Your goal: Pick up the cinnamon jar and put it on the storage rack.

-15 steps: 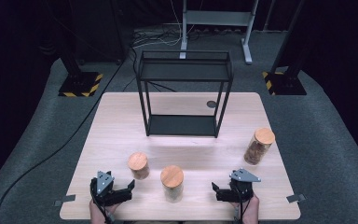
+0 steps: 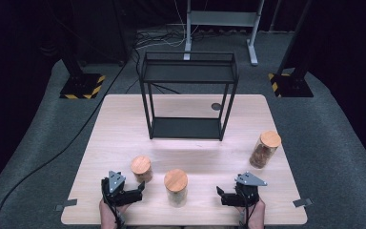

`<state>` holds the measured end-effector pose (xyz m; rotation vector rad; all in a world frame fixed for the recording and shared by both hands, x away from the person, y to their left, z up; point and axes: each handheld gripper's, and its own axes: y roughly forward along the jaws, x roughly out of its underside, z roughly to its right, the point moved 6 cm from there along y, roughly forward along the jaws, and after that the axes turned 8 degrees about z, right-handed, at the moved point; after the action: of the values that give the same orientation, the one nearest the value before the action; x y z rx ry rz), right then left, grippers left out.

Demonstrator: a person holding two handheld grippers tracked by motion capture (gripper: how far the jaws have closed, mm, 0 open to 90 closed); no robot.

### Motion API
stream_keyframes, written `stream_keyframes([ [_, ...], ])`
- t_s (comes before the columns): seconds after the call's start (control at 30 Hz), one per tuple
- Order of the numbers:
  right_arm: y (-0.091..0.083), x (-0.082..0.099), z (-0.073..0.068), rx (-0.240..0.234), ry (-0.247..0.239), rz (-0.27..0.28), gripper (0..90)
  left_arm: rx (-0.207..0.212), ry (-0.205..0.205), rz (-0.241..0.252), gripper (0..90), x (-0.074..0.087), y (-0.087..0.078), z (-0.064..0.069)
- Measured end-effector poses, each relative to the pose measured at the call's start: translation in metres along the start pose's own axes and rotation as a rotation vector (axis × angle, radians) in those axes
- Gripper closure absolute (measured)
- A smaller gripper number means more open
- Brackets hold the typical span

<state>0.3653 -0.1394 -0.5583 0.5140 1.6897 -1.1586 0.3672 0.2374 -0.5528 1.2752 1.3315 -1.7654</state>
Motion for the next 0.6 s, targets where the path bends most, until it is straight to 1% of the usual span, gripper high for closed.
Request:
stream_keyframes([
  [0.07, 0.001, 0.000, -0.001, -0.003, -0.009, -0.008, 0.8, -0.001, -0.008, 0.007, 0.0, -0.003, 0.003, 0.001],
  [0.1, 0.001, 0.000, -0.001, -0.007, -0.007, -0.007, 0.6, -0.002, -0.009, 0.004, 0.0, -0.005, 0.007, 0.002],
  [0.2, 0.000, 0.000, -0.001, -0.012, -0.003, 0.001, 0.6, 0.004, -0.008, 0.004, 0.0, -0.006, 0.011, 0.004],
  [0.23, 0.000, 0.000, -0.001, -0.012, -0.003, 0.001, 0.6, 0.008, -0.003, 0.000, 0.0, -0.006, 0.013, 0.005],
  [0.3, 0.000, 0.000, -0.001, -0.012, -0.005, 0.004, 0.4, 0.007, -0.012, -0.004, 0.0, -0.007, 0.018, 0.005],
  [0.47, 0.000, -0.001, -0.001, -0.019, -0.007, 0.014, 0.0, 0.006, -0.014, 0.000, 0.0, -0.009, 0.022, 0.005],
  [0.6, 0.000, -0.001, -0.002, -0.027, -0.021, 0.013, 0.0, -0.002, -0.013, 0.010, 0.0, -0.010, 0.027, 0.008],
])
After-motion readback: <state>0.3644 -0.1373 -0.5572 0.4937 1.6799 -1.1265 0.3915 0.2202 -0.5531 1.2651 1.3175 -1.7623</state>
